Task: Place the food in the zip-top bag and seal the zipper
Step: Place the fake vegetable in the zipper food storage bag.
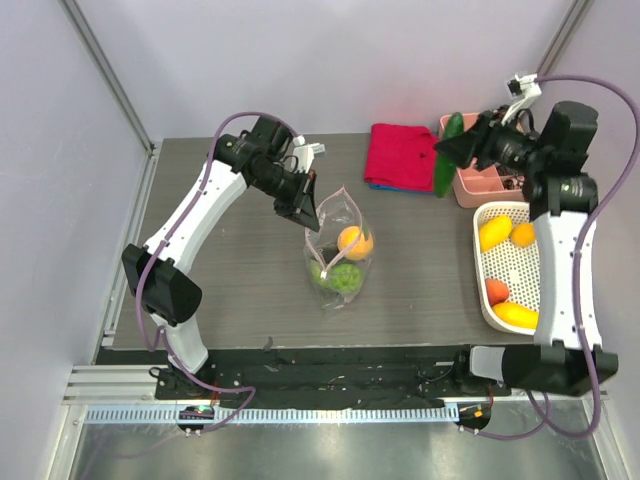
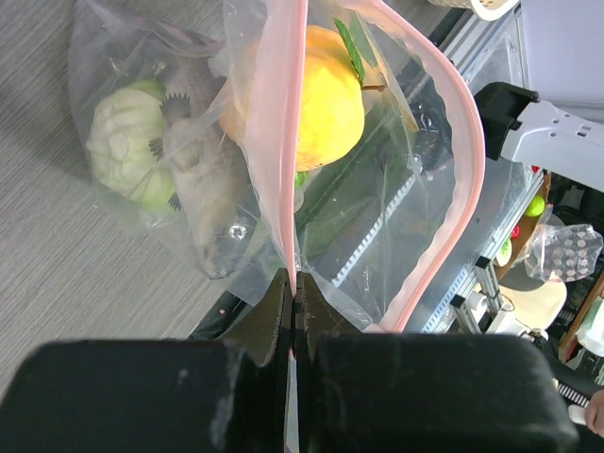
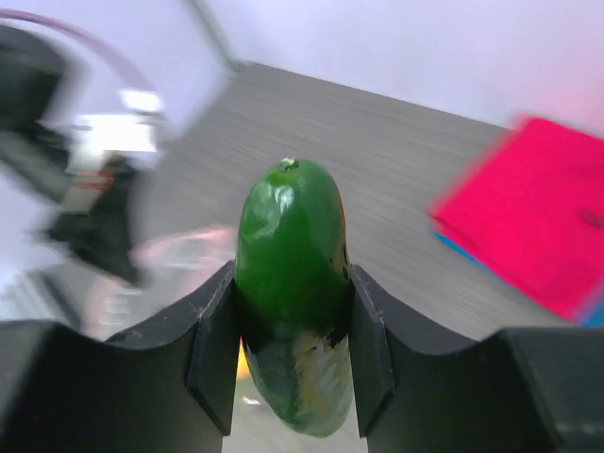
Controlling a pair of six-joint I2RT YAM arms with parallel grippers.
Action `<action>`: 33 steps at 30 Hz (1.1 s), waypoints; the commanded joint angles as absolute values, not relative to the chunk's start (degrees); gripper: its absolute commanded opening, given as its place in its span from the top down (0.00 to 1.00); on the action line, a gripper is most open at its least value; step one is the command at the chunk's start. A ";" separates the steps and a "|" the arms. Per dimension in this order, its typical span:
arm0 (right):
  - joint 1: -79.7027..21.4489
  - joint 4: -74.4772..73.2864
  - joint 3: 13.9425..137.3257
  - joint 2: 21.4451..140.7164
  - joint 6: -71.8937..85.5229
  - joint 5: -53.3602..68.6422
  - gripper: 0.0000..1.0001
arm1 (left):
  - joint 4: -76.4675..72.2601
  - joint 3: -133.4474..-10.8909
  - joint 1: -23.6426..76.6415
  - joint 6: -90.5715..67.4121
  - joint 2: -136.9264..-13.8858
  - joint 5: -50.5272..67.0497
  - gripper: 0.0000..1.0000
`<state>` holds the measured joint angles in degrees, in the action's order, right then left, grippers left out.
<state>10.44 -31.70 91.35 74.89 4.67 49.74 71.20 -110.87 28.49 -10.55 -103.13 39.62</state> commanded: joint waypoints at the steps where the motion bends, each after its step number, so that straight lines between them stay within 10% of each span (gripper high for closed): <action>1: 1.60 -6.77 86.66 70.49 29.87 49.41 0.99 | 69.70 -112.15 28.48 -11.43 -102.22 41.31 1.00; 12: -28.35 -1.94 78.41 70.75 28.40 30.86 0.99 | 69.61 -112.68 28.56 -11.78 -102.48 41.40 1.00; 27: -42.01 -6.94 64.78 69.52 20.48 24.87 0.99 | 69.43 -112.68 28.13 -12.04 -102.31 41.49 1.00; 33: -42.01 -10.89 65.56 67.77 20.48 23.65 0.66 | 69.78 -112.85 27.95 -11.95 -102.04 41.66 1.00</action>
<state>-41.85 -10.02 64.01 71.88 21.58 25.36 70.52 -110.87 28.42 -11.64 -103.13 40.18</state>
